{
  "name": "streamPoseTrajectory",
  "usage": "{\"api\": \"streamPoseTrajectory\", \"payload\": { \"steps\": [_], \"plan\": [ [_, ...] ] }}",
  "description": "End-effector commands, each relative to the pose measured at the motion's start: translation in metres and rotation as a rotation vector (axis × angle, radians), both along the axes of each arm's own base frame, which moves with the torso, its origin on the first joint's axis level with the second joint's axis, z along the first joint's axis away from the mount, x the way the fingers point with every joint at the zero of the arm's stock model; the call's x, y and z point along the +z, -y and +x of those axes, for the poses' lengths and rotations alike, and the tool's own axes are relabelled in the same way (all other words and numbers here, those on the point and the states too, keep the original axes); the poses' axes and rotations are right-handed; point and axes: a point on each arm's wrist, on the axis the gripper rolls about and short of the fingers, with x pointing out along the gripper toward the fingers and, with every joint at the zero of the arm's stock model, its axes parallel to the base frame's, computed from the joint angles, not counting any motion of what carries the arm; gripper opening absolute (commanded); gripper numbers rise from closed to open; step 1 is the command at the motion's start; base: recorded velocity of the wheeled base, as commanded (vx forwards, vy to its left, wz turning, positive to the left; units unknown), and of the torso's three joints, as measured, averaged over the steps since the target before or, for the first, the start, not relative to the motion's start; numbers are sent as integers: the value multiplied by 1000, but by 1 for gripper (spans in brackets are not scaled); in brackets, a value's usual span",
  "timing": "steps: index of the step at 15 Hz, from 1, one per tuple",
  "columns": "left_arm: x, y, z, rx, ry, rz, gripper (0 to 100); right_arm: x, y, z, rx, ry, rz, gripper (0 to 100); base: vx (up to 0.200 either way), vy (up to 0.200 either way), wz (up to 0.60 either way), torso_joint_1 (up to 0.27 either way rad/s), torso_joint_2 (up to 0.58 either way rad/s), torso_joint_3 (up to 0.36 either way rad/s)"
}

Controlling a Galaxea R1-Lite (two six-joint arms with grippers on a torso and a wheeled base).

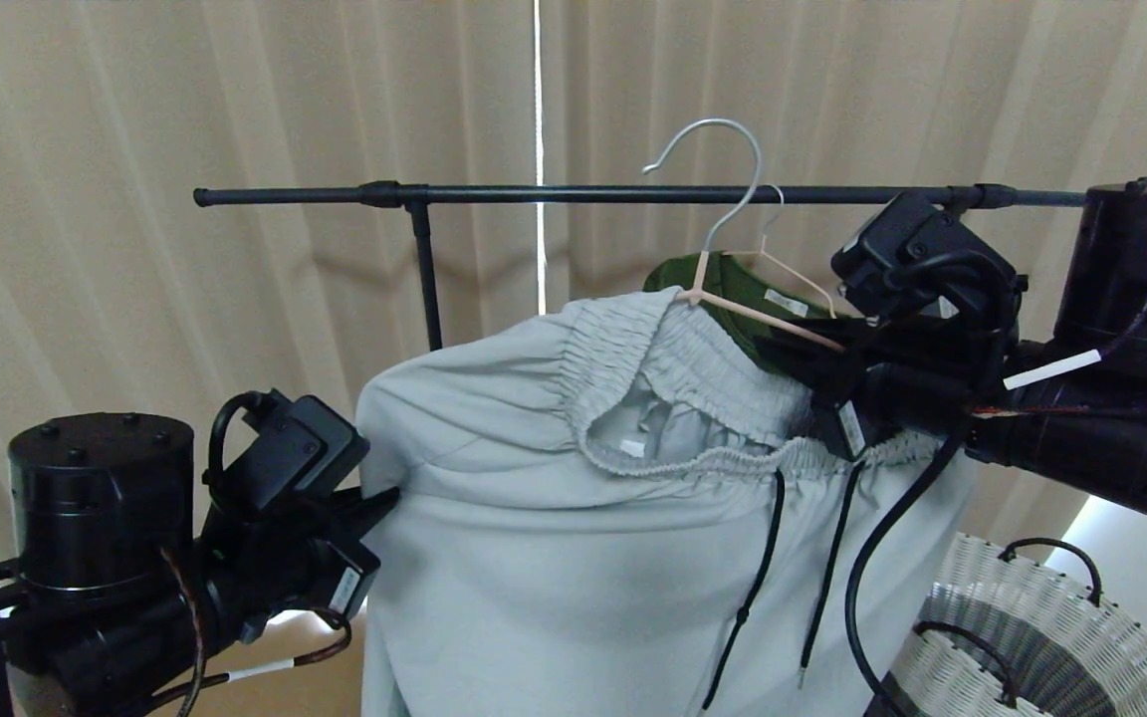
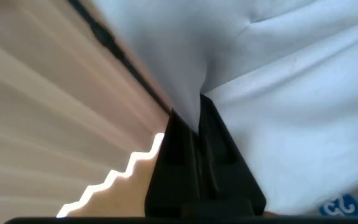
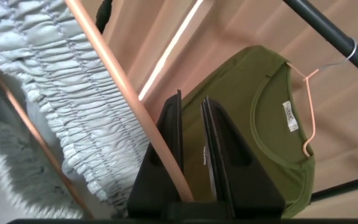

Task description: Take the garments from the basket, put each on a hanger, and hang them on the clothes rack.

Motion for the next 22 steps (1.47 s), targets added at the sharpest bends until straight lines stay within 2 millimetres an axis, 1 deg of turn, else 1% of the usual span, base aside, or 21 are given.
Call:
{"api": "streamPoseTrajectory", "payload": {
  "steps": [1, 2, 5, 7, 10, 14, 16, 19, 22],
  "plan": [
    [-5, -3, 3, 23, -14, 10, 0, 0, 0, 0, -3, 1, -1, 0, 0, 0, 0, 0, 0, 0],
    [-5, -7, 5, 39, -8, 9, 0, 0, 1, 1, -5, 1, -1, 0, 0, 0, 0, 0, 0, 0],
    [-6, -38, 13, 168, 66, 20, 0, 0, 14, 8, -60, -2, -2, 0, 0, 0, 0, 0, 0, 0],
    [-7, -50, 13, 205, 102, 39, 0, -2, 18, 10, -75, -7, -5, 0, 0, 0, 0, 0, 0, 0],
    [-2, -56, 16, 236, 138, 22, 0, -9, 19, 9, -77, -25, -16, 0, 0, 0, 0, 0, 0, 0],
    [1, -59, 19, 254, 149, 16, 0, -9, 19, 9, -76, -26, -19, 0, 0, 0, 0, 0, 0, 0],
    [5, -57, 20, 219, 164, -7, 0, -15, 19, 7, -74, -45, -32, 0, 0, 0, 0, 0, 0, 0],
    [23, -55, 23, 184, 228, -47, 0, -28, 20, -1, -61, -83, -56, 0, 0, 0, 0, 0, 0, 0],
    [25, -55, 23, 184, 235, -49, 0, -34, 21, -4, -57, -101, -67, 0, 0, 0, 0, 0, 0, 0]
  ]
}}
